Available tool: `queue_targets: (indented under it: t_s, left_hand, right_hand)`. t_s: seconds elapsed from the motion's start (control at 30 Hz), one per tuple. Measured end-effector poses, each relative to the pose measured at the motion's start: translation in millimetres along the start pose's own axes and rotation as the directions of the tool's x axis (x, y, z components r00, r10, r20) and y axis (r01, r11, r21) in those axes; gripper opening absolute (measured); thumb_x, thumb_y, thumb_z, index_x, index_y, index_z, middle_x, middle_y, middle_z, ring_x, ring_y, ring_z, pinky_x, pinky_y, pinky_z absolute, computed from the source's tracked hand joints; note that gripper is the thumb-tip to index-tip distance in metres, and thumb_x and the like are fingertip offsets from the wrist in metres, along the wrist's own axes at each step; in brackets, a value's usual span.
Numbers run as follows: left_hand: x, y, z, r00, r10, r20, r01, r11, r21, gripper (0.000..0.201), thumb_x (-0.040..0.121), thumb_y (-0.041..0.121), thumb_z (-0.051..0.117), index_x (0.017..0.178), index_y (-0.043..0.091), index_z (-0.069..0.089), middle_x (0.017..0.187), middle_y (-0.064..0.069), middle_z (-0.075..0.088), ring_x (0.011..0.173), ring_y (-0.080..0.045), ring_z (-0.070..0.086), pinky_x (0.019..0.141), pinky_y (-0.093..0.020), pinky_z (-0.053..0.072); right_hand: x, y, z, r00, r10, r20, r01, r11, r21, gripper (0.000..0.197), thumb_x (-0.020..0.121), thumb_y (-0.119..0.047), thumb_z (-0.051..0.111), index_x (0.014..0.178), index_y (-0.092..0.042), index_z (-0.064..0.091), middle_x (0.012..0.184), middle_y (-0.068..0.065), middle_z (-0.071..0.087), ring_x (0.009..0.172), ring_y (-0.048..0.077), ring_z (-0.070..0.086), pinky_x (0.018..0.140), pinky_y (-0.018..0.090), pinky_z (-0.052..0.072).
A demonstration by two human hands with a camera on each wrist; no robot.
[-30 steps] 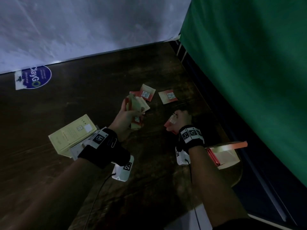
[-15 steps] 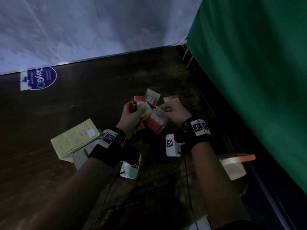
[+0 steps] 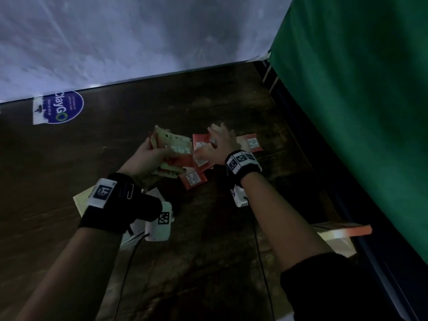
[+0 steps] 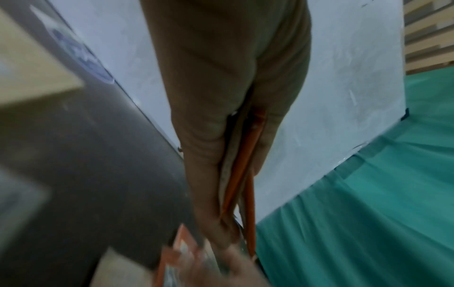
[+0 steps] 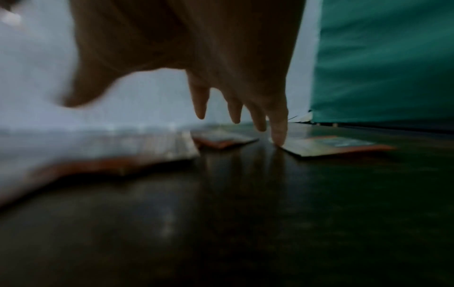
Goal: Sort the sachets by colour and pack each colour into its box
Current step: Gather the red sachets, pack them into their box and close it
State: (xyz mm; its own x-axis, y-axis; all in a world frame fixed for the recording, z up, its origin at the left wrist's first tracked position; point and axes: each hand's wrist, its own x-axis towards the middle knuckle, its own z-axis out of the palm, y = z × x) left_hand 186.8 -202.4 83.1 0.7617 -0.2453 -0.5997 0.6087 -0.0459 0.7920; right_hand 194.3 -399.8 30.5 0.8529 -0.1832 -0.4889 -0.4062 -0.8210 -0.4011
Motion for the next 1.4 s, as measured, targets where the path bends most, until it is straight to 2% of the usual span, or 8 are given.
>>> queue_targets:
  t_s: [0.13,0.3,0.4,0.47,1.0,1.2,1.3,1.4]
  left_hand:
    - [0.6,5.4,-10.5,0.989,0.053,-0.137,-0.058,0.998,-0.035,0.041,0.085,0.0,0.059,0.122,0.016,0.049,0.099,-0.013,0.067,0.078,-0.027,0.068,0.06,-0.038,0.057]
    - [-3.0,9.3,-5.9,0.985,0.052,-0.166,-0.069,0.993,-0.096,0.033,0.089,-0.002,0.052,0.116,0.017,0.047,0.09,-0.008,0.064,0.073,-0.022,0.065,0.053,-0.032,0.057]
    - [-5.6,9.3,-2.8,0.989,0.031,-0.144,-0.044,0.995,-0.088,0.034,0.088,-0.001,0.054,0.117,0.015,0.049,0.096,-0.012,0.065,0.078,-0.025,0.066,0.061,-0.037,0.057]
    - [-9.0,8.9,0.9,0.991,0.025,-0.135,-0.036,0.996,-0.077,0.031,0.088,0.0,0.053,0.114,0.015,0.048,0.094,-0.011,0.064,0.075,-0.023,0.066,0.051,-0.031,0.056]
    - [-28.7,-12.7,17.0,0.992,-0.016,-0.125,-0.005,0.986,-0.166,0.038,0.087,0.0,0.054,0.121,0.013,0.047,0.104,-0.012,0.063,0.083,-0.025,0.067,0.053,-0.034,0.055]
    - [-44.3,-20.7,26.3,0.995,0.057,-0.087,-0.065,0.993,-0.094,0.031,0.089,-0.001,0.051,0.117,0.013,0.047,0.099,-0.01,0.063,0.079,-0.023,0.066,0.059,-0.036,0.054]
    - [-48.9,-27.1,35.6,0.998,0.058,-0.034,-0.06,0.997,-0.055,0.036,0.088,0.0,0.056,0.119,0.016,0.047,0.106,-0.01,0.064,0.089,-0.025,0.067,0.068,-0.038,0.056]
    - [-52.2,-32.7,47.5,0.997,0.072,0.025,-0.071,0.996,-0.056,0.04,0.086,0.002,0.059,0.119,0.022,0.049,0.112,-0.012,0.064,0.095,-0.028,0.066,0.074,-0.043,0.056]
  right_hand:
    - [2.7,-8.6,5.0,0.98,-0.072,0.187,0.125,0.949,-0.29,0.114,0.066,-0.068,0.068,0.151,-0.03,0.002,0.157,0.006,-0.02,0.141,0.04,-0.023,0.11,0.067,-0.003]
    - [2.5,-13.3,30.7,0.958,-0.122,0.259,0.218,0.898,-0.382,0.133,0.041,-0.067,0.081,0.147,-0.034,0.007,0.156,0.001,-0.008,0.141,0.047,-0.009,0.102,0.076,0.014]
    - [-7.1,-11.9,36.2,0.963,-0.196,0.183,0.251,0.899,-0.358,0.11,0.041,-0.056,0.086,0.132,-0.032,0.031,0.143,0.006,0.016,0.134,0.044,0.015,0.095,0.067,0.036]
    - [-12.5,-9.4,35.2,0.962,-0.217,0.165,0.262,0.905,-0.335,0.088,0.05,-0.05,0.086,0.123,-0.032,0.04,0.135,0.006,0.025,0.128,0.037,0.025,0.092,0.058,0.043]
    - [-50.7,2.6,34.9,0.993,-0.03,0.11,0.047,0.987,-0.153,0.04,0.082,-0.023,0.067,0.116,-0.023,0.047,0.134,0.009,0.034,0.126,0.036,0.036,0.101,0.047,0.04]
    - [-88.5,20.2,14.2,0.984,-0.001,-0.177,0.035,0.982,0.188,0.042,0.085,-0.001,0.059,0.121,-0.023,0.053,0.127,0.002,0.051,0.117,0.017,0.052,0.097,0.034,0.048]
    - [-120.9,19.9,2.9,0.916,0.054,-0.396,0.18,0.829,0.529,0.036,0.086,-0.004,0.061,0.117,-0.02,0.053,0.113,-0.003,0.058,0.105,0.009,0.055,0.087,0.023,0.048]
    - [-147.4,10.5,6.2,0.832,0.038,-0.554,0.35,0.739,0.575,0.029,0.085,-0.007,0.064,0.111,-0.015,0.056,0.105,-0.004,0.06,0.097,0.007,0.058,0.079,0.013,0.047]
